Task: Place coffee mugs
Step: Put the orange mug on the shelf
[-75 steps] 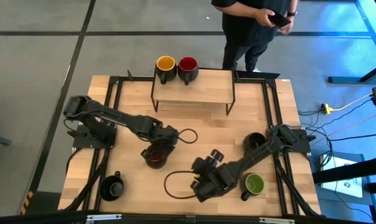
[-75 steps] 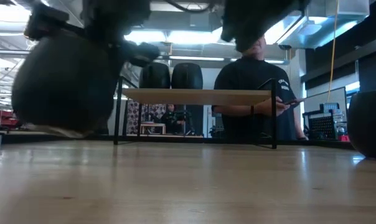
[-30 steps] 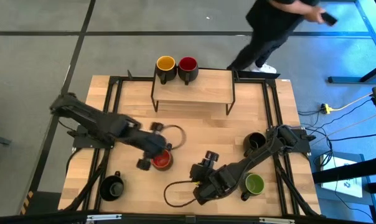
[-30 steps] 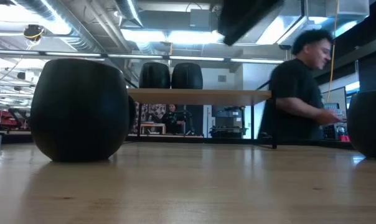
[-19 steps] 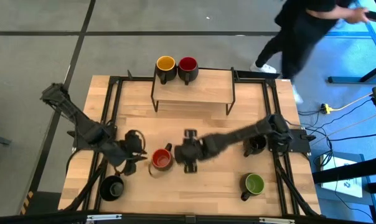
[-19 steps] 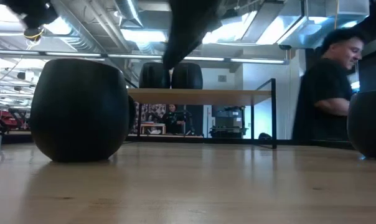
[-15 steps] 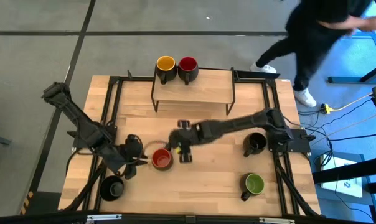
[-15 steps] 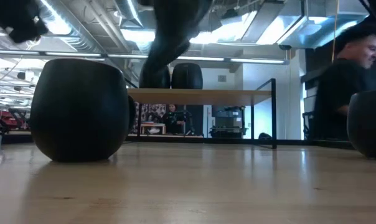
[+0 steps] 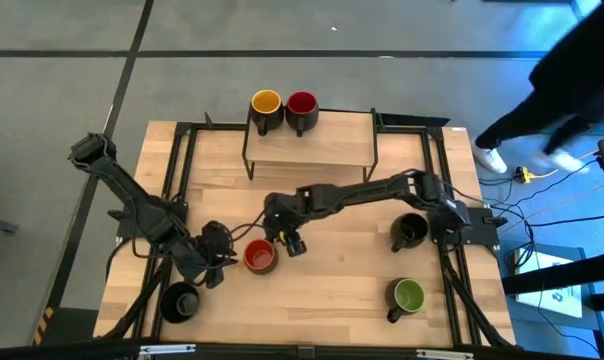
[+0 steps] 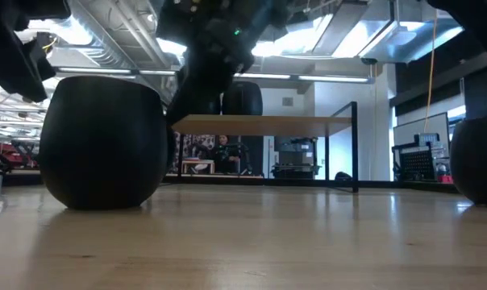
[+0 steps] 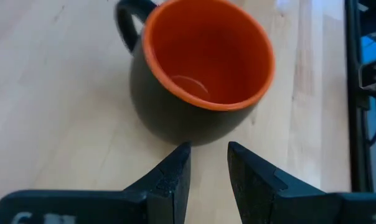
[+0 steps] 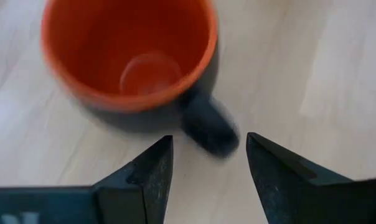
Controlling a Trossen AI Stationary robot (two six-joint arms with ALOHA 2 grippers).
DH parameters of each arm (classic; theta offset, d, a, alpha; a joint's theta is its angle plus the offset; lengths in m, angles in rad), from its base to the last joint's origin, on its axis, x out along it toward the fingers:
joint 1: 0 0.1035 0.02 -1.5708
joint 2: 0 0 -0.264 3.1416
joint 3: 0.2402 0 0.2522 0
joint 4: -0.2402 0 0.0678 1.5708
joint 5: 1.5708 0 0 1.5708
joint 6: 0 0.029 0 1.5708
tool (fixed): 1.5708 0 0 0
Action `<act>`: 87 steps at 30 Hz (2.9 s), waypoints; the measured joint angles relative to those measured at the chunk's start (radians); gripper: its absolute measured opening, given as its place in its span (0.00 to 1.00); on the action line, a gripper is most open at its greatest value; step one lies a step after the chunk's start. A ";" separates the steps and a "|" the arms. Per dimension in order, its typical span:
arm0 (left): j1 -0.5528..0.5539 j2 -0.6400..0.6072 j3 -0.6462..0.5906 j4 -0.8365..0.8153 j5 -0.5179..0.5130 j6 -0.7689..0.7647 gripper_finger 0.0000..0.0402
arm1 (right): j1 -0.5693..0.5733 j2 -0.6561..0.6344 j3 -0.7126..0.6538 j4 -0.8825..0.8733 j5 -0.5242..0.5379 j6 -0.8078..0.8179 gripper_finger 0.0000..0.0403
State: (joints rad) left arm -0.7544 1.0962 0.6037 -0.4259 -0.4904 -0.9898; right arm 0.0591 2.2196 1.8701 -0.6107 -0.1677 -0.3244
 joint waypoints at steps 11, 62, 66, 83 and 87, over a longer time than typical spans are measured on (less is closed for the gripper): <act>0.003 -0.001 0.000 -0.005 -0.050 0.030 0.25 | 0.003 0.061 -0.001 0.040 -0.018 -0.026 0.46; 0.036 -0.323 0.097 -0.240 0.029 0.084 0.25 | 0.242 -0.210 0.000 -0.431 0.407 0.837 0.12; 0.052 -0.323 0.097 -0.240 0.037 0.079 0.25 | 0.265 -0.245 0.000 -0.508 0.487 0.957 0.12; 0.123 -0.322 0.097 -0.219 0.039 -0.023 0.25 | 0.299 -0.362 0.002 -0.907 0.822 1.536 0.12; 0.159 -0.322 0.097 -0.211 0.034 -0.023 0.25 | 0.259 -0.371 0.001 -0.950 0.859 1.635 0.12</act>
State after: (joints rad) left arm -0.5951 0.7738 0.7002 -0.6365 -0.4566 -1.0126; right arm 0.3179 1.8491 1.8715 -1.5612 0.6914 1.3106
